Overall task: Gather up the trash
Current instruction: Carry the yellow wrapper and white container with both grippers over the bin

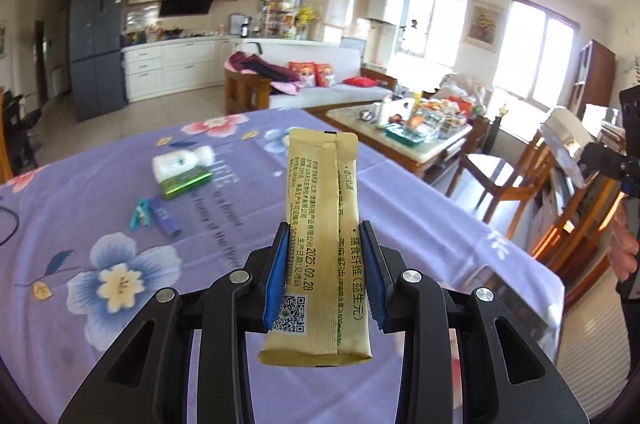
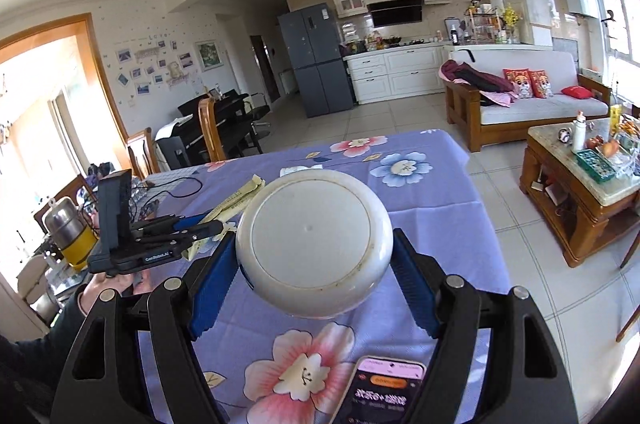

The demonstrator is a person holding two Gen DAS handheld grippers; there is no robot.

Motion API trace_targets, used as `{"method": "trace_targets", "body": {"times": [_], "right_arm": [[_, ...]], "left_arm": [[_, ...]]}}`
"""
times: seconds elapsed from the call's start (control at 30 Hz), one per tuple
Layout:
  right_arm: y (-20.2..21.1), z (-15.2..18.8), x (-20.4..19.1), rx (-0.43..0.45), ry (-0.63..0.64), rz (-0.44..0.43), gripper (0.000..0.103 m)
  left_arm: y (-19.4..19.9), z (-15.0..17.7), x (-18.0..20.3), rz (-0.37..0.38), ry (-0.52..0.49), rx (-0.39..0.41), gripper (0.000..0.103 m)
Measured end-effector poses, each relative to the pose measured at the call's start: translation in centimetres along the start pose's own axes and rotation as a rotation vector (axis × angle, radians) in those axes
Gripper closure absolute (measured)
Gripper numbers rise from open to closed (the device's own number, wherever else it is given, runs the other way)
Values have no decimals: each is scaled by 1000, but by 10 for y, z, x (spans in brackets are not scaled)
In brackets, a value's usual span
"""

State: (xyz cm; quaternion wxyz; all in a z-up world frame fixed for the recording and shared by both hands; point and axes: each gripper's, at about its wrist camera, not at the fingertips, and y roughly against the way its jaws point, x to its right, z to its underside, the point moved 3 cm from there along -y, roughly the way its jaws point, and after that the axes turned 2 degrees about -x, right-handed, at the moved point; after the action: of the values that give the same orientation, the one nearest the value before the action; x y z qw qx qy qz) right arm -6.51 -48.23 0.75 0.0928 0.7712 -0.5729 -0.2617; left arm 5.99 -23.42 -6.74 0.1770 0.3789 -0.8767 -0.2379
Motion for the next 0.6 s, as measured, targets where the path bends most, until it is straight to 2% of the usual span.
{"method": "trace_targets", "body": {"times": [0.13, 0.37, 0.47, 0.6], "right_arm": [[67, 32, 42, 95, -84, 89, 29], [189, 104, 116, 236, -234, 356, 29], [237, 140, 150, 284, -322, 484, 29], [284, 190, 192, 317, -425, 665, 29]], "left_arm": [[-9, -9, 92, 133, -88, 20, 69], [-46, -1, 266, 436, -215, -4, 69], [-69, 16, 340, 577, -254, -44, 69], [-106, 58, 442, 730, -333, -119, 69]]}}
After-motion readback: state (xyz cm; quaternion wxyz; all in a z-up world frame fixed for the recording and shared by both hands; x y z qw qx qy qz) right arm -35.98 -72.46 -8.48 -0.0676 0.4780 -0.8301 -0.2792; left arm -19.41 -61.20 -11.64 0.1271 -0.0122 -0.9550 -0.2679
